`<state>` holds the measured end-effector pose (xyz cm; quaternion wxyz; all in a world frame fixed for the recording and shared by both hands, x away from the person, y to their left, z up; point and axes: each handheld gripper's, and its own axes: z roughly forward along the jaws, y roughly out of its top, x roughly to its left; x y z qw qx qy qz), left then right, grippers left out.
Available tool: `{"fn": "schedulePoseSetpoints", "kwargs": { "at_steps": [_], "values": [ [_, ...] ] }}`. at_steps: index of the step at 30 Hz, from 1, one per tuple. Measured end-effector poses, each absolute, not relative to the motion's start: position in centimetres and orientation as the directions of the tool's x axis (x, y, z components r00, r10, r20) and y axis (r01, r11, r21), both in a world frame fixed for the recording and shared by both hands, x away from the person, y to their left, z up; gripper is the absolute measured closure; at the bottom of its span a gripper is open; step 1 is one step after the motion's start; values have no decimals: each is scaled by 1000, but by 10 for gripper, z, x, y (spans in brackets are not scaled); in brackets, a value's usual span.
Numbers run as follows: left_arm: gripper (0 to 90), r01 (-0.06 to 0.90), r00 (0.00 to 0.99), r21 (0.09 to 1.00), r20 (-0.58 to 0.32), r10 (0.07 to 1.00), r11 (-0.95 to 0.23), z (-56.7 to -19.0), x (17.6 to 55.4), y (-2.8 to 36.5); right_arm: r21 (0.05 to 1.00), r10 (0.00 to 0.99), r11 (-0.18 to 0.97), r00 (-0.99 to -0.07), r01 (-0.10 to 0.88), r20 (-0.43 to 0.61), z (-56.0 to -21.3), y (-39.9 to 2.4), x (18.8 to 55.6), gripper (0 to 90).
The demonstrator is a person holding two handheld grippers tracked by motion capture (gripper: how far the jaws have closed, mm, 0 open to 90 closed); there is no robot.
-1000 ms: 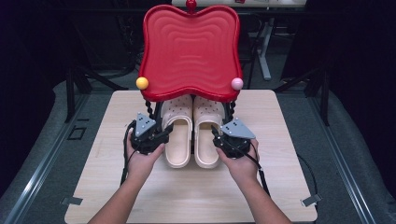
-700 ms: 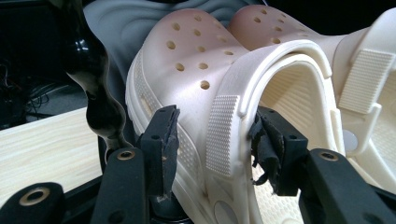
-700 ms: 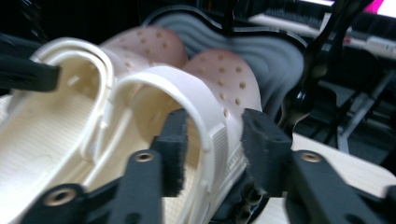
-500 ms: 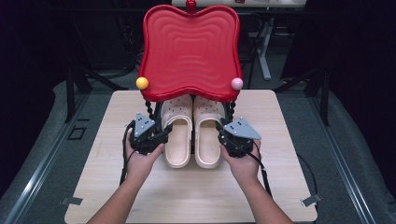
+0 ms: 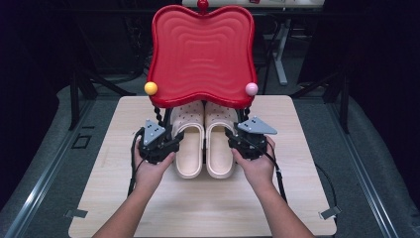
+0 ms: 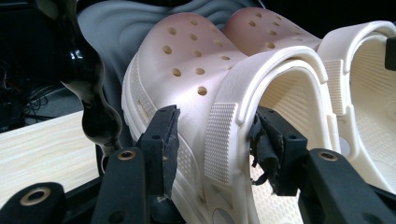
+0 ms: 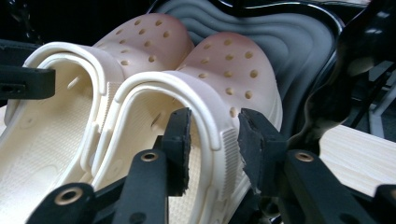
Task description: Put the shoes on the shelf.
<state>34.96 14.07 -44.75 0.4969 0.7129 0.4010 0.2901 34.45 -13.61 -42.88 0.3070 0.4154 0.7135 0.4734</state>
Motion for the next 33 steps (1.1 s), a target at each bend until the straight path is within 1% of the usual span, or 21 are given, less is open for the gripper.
{"fn": "schedulePoseSetpoints", "kwargs": {
  "at_steps": [5, 10, 15, 21, 23, 25, 26, 30, 32, 33],
  "values": [
    [520, 282, 513, 941, 16, 858, -186, -448, 348, 141, 932, 883, 209, -466, 297, -50, -432, -136, 341, 596],
    [522, 283, 515, 940, 18, 857, -190, -451, 342, 142, 931, 884, 247, -457, 268, -103, -435, -133, 330, 589],
    [532, 278, 515, 936, 43, 856, -214, -456, 337, 139, 926, 885, 281, -442, 251, -149, -442, -131, 321, 587],
    [542, 269, 506, 943, 33, 862, -195, -460, 327, 144, 929, 891, 262, -436, 261, -129, -451, -138, 311, 585],
    [548, 273, 502, 944, 23, 865, -183, -461, 323, 146, 933, 893, 252, -433, 257, -122, -453, -140, 308, 591],
    [548, 270, 508, 946, 17, 861, -178, -462, 319, 149, 941, 892, 217, -445, 261, -83, -454, -142, 302, 592],
    [548, 268, 509, 947, 16, 861, -177, -463, 317, 150, 943, 889, 216, -451, 253, -82, -455, -144, 298, 603],
    [567, 279, 518, 945, 3, 855, -173, -464, 308, 156, 935, 874, 248, -474, 254, -103, -459, -150, 282, 657],
    [597, 279, 522, 943, 9, 853, -180, -465, 304, 157, 930, 864, 254, -495, 265, -95, -461, -153, 276, 675],
    [607, 284, 524, 942, 4, 852, -178, -465, 301, 157, 925, 861, 271, -497, 268, -108, -463, -153, 273, 679]
  ]
}}
